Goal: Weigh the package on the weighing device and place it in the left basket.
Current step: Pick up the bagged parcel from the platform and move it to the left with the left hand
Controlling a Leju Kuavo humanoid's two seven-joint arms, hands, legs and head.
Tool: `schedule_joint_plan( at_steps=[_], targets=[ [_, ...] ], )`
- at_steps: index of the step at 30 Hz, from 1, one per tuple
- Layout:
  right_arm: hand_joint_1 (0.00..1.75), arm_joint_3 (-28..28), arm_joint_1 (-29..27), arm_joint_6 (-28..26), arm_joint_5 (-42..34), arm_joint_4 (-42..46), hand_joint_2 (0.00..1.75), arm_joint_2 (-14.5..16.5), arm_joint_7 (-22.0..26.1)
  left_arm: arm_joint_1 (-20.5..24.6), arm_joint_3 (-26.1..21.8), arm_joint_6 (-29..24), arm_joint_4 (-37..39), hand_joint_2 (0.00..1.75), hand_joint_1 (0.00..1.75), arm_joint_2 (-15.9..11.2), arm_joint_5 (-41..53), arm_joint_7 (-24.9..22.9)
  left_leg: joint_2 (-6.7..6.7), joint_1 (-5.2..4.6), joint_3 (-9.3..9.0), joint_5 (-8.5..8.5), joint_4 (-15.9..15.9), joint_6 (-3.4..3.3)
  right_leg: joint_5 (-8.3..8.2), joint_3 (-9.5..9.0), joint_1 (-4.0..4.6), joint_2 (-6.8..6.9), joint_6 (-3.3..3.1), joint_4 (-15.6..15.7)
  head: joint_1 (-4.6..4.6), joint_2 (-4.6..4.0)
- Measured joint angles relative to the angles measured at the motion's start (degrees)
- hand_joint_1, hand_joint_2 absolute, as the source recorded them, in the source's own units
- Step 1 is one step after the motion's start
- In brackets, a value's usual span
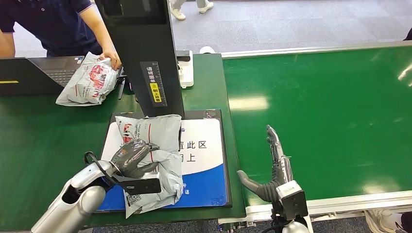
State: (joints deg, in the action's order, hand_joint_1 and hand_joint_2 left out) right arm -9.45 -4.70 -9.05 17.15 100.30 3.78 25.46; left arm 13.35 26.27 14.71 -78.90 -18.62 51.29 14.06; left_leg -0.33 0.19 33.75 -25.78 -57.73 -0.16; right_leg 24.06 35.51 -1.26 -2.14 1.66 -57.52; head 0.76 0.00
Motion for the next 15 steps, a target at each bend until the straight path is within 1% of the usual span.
schedule_joint_plan(
  at_steps=[5,8,10,15],
  targets=[
    [0.00,0.20,-0.03,0.01,0.06,0.03,1.75,0.01,0.00,-0.24,-0.16,-0.75,-0.32,1.75,1.75,0.00,-0.68,0.29,0.00,0.00,0.01,0.00,0.00,0.00,0.00,0.01,0.00,0.00,0.00,0.00,0.00,0.00],
    [0.00,0.39,-0.22,0.02,0.27,0.31,1.75,0.04,0.03,-1.05,-1.17,-1.27,-1.86,1.75,1.75,0.02,-3.41,1.85,0.01,0.00,0.03,0.00,0.00,0.00,0.01,0.04,0.00,-0.01,0.00,0.00,0.00,0.00],
    [0.00,0.45,-0.33,0.04,0.34,0.48,1.75,0.08,0.06,-1.44,-2.34,-0.16,-3.28,1.75,1.75,0.02,-7.70,4.37,0.00,0.00,0.04,0.00,0.00,0.00,0.01,0.04,0.00,-0.01,0.00,0.00,0.00,0.00],
    [0.00,0.54,-0.25,0.64,0.19,0.55,1.75,0.11,0.09,-2.27,-6.87,5.83,-7.95,1.75,1.75,0.02,-22.21,12.29,0.01,0.01,0.05,0.00,0.00,0.00,0.00,0.05,0.00,-0.02,0.00,-0.01,-0.01,0.00]
  ],
)
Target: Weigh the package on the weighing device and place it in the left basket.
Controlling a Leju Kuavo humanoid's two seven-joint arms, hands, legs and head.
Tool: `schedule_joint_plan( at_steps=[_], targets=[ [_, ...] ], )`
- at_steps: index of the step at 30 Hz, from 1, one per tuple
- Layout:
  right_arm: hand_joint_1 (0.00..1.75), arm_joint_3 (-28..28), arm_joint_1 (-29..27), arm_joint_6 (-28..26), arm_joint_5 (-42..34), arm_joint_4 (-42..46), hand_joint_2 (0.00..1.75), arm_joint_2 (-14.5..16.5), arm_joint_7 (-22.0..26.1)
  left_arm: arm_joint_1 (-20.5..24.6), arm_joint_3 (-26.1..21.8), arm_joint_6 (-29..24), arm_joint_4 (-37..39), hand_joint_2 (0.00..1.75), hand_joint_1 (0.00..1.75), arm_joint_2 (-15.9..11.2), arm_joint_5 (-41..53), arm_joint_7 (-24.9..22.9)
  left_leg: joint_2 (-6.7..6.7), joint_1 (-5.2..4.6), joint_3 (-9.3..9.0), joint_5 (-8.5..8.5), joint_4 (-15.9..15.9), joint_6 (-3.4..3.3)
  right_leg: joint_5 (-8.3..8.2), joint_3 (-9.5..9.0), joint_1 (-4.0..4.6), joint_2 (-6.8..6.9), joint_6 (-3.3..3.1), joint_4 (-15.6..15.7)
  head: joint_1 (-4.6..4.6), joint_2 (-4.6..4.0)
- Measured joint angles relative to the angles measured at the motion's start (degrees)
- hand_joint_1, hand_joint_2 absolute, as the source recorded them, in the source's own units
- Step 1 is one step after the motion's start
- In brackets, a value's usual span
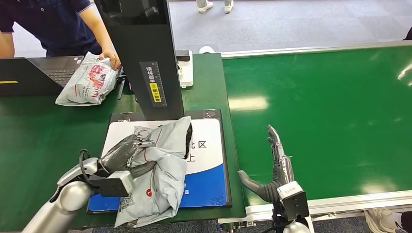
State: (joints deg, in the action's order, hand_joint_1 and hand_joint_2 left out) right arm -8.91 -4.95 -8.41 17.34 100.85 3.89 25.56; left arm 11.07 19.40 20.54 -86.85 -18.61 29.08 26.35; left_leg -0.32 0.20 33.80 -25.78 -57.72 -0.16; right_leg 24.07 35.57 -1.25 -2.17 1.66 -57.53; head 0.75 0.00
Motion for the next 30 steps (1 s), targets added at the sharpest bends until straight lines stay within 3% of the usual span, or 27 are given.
schedule_joint_plan(
  at_steps=[7,14,20,26,30],
  targets=[
    [0.00,0.08,-0.07,0.11,-0.17,-0.02,1.75,0.00,1.05,-1.80,-10.52,-0.57,-6.73,1.75,1.75,1.86,-7.36,3.42,-0.01,0.00,0.01,0.00,0.00,0.00,0.01,0.03,0.01,0.01,0.00,0.00,0.02,0.00],
    [0.00,0.08,-0.02,-0.59,-0.23,-0.02,1.75,0.00,1.14,-1.68,-14.88,-2.62,-8.94,1.75,1.75,3.78,-8.08,3.48,0.00,0.00,0.01,0.00,0.00,0.00,0.00,0.02,0.00,0.01,0.00,0.00,0.01,0.00],
    [0.00,0.08,-0.04,-0.87,-0.73,-0.11,1.75,0.00,1.27,-0.71,-18.32,-12.85,-9.02,1.75,1.75,4.01,-2.96,-1.75,0.00,0.00,0.01,0.00,0.00,0.00,0.00,0.04,0.01,0.00,0.00,0.00,0.02,0.00],
    [0.00,0.08,-0.05,-0.88,-0.80,-0.11,1.75,0.02,1.39,-0.46,-19.61,-14.70,-9.00,1.75,1.75,4.19,-1.22,-2.89,0.01,0.01,0.02,0.00,0.00,0.00,0.01,0.04,0.01,0.00,0.00,0.00,0.01,0.00],
    [0.00,0.09,-0.16,-0.74,-0.80,-0.11,1.75,0.24,1.30,-0.38,-19.92,-20.41,-8.66,1.75,1.75,4.31,4.78,-7.45,0.01,0.00,0.03,0.00,0.00,0.00,0.01,0.05,0.00,0.00,0.00,0.01,0.01,0.00]
  ],
)
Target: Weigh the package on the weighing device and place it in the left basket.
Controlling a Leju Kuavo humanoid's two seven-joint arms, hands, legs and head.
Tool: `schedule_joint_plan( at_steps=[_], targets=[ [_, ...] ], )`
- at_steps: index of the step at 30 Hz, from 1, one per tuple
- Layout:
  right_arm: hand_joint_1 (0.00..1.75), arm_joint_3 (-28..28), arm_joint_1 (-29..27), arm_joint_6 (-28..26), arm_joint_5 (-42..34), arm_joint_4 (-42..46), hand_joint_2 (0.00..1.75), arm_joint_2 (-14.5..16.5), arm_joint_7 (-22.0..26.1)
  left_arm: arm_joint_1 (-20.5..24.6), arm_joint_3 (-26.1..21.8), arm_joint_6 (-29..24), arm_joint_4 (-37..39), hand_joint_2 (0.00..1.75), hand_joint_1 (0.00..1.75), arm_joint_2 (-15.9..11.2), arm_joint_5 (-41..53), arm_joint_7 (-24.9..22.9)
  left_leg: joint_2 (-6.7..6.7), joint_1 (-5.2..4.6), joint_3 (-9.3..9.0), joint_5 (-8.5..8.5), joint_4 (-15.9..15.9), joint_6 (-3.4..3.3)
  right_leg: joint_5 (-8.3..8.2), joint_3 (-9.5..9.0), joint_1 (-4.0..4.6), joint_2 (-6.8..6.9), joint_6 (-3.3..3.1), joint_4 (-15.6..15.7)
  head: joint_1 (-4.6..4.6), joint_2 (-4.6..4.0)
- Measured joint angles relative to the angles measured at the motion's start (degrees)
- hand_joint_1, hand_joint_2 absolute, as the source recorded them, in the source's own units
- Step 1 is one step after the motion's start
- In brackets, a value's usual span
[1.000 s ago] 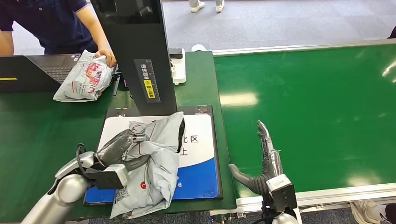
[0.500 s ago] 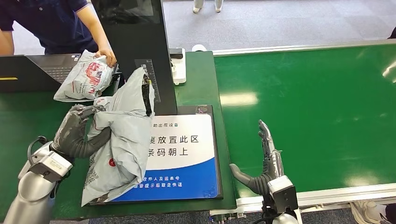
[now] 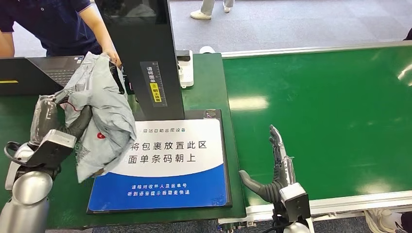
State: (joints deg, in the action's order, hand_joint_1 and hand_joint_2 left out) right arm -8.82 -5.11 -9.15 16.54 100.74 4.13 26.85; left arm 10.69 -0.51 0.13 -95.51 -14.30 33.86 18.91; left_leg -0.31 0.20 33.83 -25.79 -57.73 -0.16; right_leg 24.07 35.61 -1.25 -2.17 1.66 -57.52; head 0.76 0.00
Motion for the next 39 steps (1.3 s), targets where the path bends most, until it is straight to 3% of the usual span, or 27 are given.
schedule_joint_plan(
  at_steps=[7,10,16,21,28,39],
  targets=[
    [0.00,0.03,-0.43,-0.03,-0.19,-0.70,1.75,0.80,-0.25,2.10,-2.27,-15.23,8.02,1.75,1.75,-1.18,19.32,-13.48,0.04,0.02,-0.01,0.01,0.01,0.01,-0.01,0.04,0.03,-0.04,-0.02,-0.01,0.01,0.00],
    [0.00,0.03,-0.55,-0.10,-0.35,-1.22,1.75,1.02,-0.25,3.00,-3.43,-18.14,12.33,1.75,1.75,-1.84,23.85,-15.54,0.02,0.04,0.01,0.02,0.01,0.03,-0.01,0.04,0.05,-0.03,-0.02,-0.02,0.01,0.00],
    [0.00,0.03,-0.58,-0.14,-0.42,-1.82,1.75,1.08,-0.23,3.58,-4.31,-19.31,16.43,1.75,1.75,-2.22,26.25,-17.14,0.02,0.03,0.06,0.01,0.00,0.01,-0.01,0.04,0.02,-0.03,-0.02,-0.01,-0.01,0.00],
    [0.00,-0.02,-0.57,-0.60,-0.45,-2.43,1.75,1.08,-0.05,3.97,-4.47,-21.92,19.10,1.75,1.75,-2.63,38.46,-24.36,0.02,0.02,0.09,0.00,0.00,0.00,-0.01,0.06,0.01,-0.03,-0.01,0.02,0.00,-0.01],
    [0.00,-0.39,-0.39,-1.34,-0.04,-2.69,1.75,1.08,0.50,6.22,-5.59,-17.04,25.29,1.75,1.75,-2.88,52.09,-33.12,-0.01,0.04,0.09,0.01,0.00,0.01,-0.02,0.08,0.04,0.00,-0.02,0.01,0.01,-0.01],
    [0.00,-1.22,-0.05,-2.20,0.20,-2.69,1.75,1.08,0.43,7.75,-8.07,-16.11,31.55,1.75,1.69,-2.88,55.57,-36.15,0.00,0.04,0.14,0.01,0.00,0.01,-0.01,0.10,0.03,-0.01,-0.02,0.01,-0.01,0.00]
  ],
)
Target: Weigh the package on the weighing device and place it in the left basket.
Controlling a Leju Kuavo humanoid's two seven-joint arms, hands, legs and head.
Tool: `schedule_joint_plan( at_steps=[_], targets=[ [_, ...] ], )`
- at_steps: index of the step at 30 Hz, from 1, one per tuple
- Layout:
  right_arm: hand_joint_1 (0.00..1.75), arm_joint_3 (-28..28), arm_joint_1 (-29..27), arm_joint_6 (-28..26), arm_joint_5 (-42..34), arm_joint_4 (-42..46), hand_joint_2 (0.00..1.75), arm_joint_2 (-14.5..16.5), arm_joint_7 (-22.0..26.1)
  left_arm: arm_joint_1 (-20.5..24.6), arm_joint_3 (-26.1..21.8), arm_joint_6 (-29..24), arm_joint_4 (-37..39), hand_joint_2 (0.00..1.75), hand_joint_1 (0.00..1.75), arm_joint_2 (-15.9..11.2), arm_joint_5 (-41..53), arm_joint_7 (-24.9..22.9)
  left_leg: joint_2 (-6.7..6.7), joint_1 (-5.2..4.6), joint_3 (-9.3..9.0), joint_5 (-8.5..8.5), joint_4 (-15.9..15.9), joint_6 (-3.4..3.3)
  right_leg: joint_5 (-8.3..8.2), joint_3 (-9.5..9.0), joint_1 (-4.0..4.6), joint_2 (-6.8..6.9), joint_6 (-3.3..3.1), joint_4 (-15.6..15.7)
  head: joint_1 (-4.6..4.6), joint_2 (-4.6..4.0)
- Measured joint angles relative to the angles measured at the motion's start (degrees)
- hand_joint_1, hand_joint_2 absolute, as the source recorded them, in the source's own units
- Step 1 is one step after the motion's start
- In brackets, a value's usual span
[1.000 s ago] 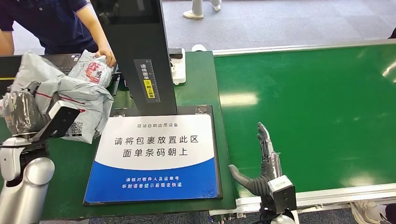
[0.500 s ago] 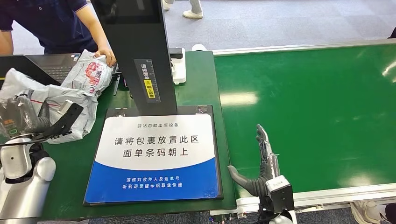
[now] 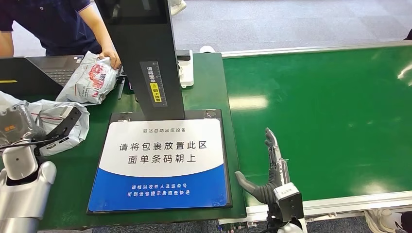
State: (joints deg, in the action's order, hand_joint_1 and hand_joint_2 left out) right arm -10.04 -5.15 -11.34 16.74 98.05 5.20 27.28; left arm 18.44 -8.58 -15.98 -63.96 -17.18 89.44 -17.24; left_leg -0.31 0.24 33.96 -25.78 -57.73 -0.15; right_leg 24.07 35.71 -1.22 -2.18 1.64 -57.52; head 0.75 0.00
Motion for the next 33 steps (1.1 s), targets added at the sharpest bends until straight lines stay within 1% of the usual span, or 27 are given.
schedule_joint_plan(
  at_steps=[3,4,8,11,14,17,21,29,31,33],
  targets=[
    [0.00,-0.06,0.03,-0.01,0.00,0.00,1.75,0.00,0.00,0.09,-0.26,0.05,0.67,1.75,0.38,0.01,0.02,-0.26,0.00,0.00,0.00,0.00,0.00,0.00,0.00,0.00,0.00,0.00,0.00,0.01,0.00,0.00],
    [0.00,-0.09,0.05,-0.03,0.00,0.00,1.75,0.00,0.00,0.12,-0.37,0.18,0.86,1.75,0.00,0.01,0.03,-0.60,0.00,0.00,0.00,0.00,0.00,0.00,0.00,0.00,0.00,0.00,0.00,0.01,0.01,0.00],
    [0.00,-0.25,0.30,-0.67,-0.26,-0.08,1.75,0.00,0.01,0.63,-0.63,1.99,1.92,1.75,0.00,0.02,-0.08,-1.22,-0.01,0.00,0.00,0.00,0.00,0.00,0.00,0.01,0.00,0.00,0.00,0.01,0.01,0.00],
    [0.00,-0.32,0.49,-1.49,-0.72,-0.26,1.75,0.00,0.04,1.57,-0.71,3.02,3.26,1.75,0.00,0.07,-1.56,0.68,-0.01,0.00,0.00,0.01,0.00,0.00,-0.01,0.01,0.01,0.01,0.00,0.00,0.01,0.00],
    [0.00,-0.37,0.52,-2.09,-1.20,-0.38,1.75,-0.02,0.17,3.13,-0.69,5.64,5.22,1.75,0.00,0.18,-4.59,3.56,-0.01,0.00,-0.01,0.01,0.00,0.00,-0.01,0.01,0.00,0.01,0.00,0.00,0.01,0.00],
    [0.00,-0.38,0.50,-2.37,-1.42,-0.53,1.75,-0.04,0.26,4.60,-0.57,7.60,7.64,1.75,0.00,0.31,-6.49,5.13,0.01,0.00,-0.01,0.01,0.00,0.00,-0.01,0.02,0.00,0.00,0.00,0.00,0.01,0.00],
    [0.00,-0.46,0.46,-2.83,-1.44,-0.62,1.75,-0.12,0.33,5.84,-0.45,8.17,9.62,1.75,0.00,0.37,-7.79,5.78,0.01,0.00,-0.01,0.01,0.00,0.00,-0.01,0.02,0.00,-0.01,0.00,0.00,0.01,0.00],
    [0.00,-0.58,0.44,-3.05,-1.46,-0.67,1.75,-0.25,0.35,6.12,-0.37,8.29,10.93,1.75,0.00,0.37,-8.77,6.04,0.02,0.00,-0.01,0.01,0.00,0.00,-0.01,0.03,0.00,-0.01,0.00,0.00,0.01,0.00],
    [0.00,-0.61,0.41,-3.13,-1.57,-0.67,1.75,-0.27,0.35,6.11,-0.36,9.32,11.04,1.75,0.00,0.38,-10.79,7.35,0.02,0.00,-0.01,0.01,0.00,0.00,-0.01,0.03,0.00,-0.01,0.00,0.00,0.01,0.00],
    [0.00,-0.65,0.30,-3.20,-1.73,-0.67,1.75,-0.34,0.35,6.06,-0.32,11.32,11.04,1.75,0.00,0.46,-14.70,10.25,0.01,0.00,-0.02,0.01,0.00,0.00,-0.01,0.02,0.00,0.00,0.00,0.00,0.01,0.00]
  ],
)
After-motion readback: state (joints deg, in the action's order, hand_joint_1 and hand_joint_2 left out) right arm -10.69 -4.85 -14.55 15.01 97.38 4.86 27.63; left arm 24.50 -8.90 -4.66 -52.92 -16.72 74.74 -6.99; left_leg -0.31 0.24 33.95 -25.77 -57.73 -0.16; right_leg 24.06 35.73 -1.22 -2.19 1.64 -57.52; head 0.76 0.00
